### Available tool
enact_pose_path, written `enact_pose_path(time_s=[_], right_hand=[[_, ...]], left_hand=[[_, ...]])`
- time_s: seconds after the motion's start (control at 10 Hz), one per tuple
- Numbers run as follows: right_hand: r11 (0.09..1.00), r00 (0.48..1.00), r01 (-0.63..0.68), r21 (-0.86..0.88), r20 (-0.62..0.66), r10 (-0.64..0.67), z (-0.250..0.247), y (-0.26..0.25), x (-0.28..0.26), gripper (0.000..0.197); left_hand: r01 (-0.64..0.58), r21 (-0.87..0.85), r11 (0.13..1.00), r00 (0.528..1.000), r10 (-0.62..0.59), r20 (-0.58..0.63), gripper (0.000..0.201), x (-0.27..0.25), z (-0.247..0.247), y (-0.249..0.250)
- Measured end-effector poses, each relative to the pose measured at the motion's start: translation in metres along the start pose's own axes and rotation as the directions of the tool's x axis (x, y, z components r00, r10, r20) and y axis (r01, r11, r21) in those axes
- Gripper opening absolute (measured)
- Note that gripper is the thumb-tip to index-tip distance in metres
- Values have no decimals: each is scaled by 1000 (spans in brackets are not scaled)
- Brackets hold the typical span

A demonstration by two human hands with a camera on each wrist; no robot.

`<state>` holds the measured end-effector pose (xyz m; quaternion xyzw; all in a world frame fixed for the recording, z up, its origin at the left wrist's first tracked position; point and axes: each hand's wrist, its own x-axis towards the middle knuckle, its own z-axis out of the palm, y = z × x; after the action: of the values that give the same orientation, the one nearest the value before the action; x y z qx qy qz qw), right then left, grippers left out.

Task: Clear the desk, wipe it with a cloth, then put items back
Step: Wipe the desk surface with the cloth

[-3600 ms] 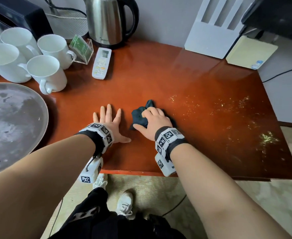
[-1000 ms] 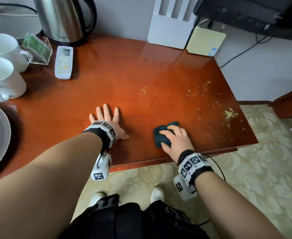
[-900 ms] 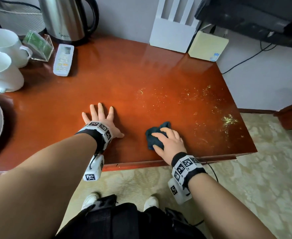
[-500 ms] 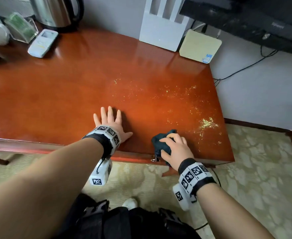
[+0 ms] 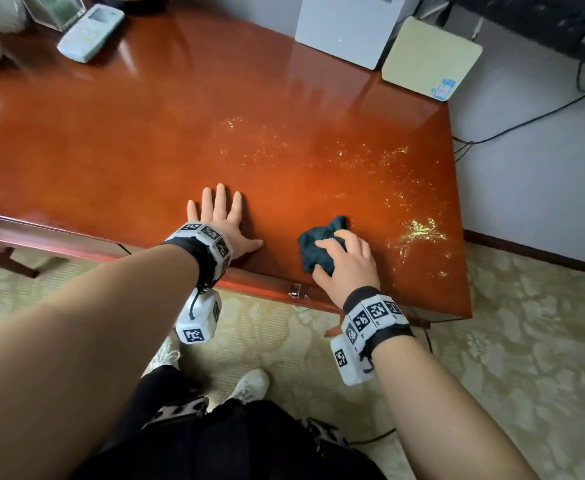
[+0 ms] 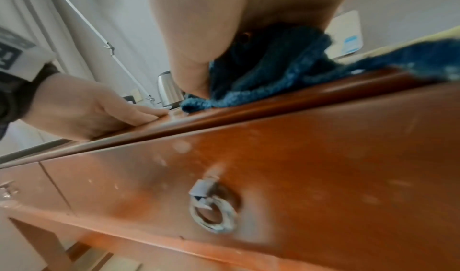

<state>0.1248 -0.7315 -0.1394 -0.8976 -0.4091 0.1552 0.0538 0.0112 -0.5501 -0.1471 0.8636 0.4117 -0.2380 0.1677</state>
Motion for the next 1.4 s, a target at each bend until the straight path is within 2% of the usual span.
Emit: enact_pose_path(time_s=[0.1,0.2,0.3,0.4,0.5,0.6,0.7,0.8,0.9,1.0,1.1,1.2,1.3,1.4], right_hand=[[994,994,-106,-5,22,106,-8,32,-24,42],[984,977,-175,25,125,171,-26,46,-31,36],[985,987,-141,94,91,133,-45,36,-18,39],[974,996,-54,219,79,37,-47,12,4,46],[984,991,-95,150,103,80,-36,-1,17,40],[993,992,-117,-31,-46,116,-29,-1,17,44],[999,999,-50,-21,-18,50,-17,-8,9,50],[996,999,16,-86,53,-12,2,-8,1,58],[995,999,38,-96,7,-37,5,5,1,57],[997,998,-57,-58,-33,55,-3,36,-8,52],[967,965,-255,27,-55,256,-13,72,-25,49],[927,943,-328,180,6,332,-25,87,-29,46],[780,946,-253,572,-23,323,-44,74,-22,42],[653,971,-168,738,10,239,-57,52,-12,40]], left_hand=[[33,-27,999,999,-33,8,99,-3,-6,8],[2,-23,1000,1000,-2,30,99,-8,-4,24],[-64,10,998,996,63,58,106,-11,6,33],[-61,20,998,997,59,59,110,-11,10,31],[-43,18,999,998,42,50,111,-11,11,33],[-33,28,999,998,31,47,111,-11,11,35],[-30,28,999,998,29,48,110,-12,11,35],[-33,28,999,998,31,57,109,-13,10,35],[-35,33,999,997,33,64,109,-14,9,35],[-35,31,999,997,33,72,110,-14,7,35],[-36,40,999,996,32,83,110,-14,6,35],[-36,45,998,995,32,94,110,-15,6,36],[-35,44,998,995,31,92,110,-14,5,35],[-37,44,998,996,33,88,110,-14,7,34]])
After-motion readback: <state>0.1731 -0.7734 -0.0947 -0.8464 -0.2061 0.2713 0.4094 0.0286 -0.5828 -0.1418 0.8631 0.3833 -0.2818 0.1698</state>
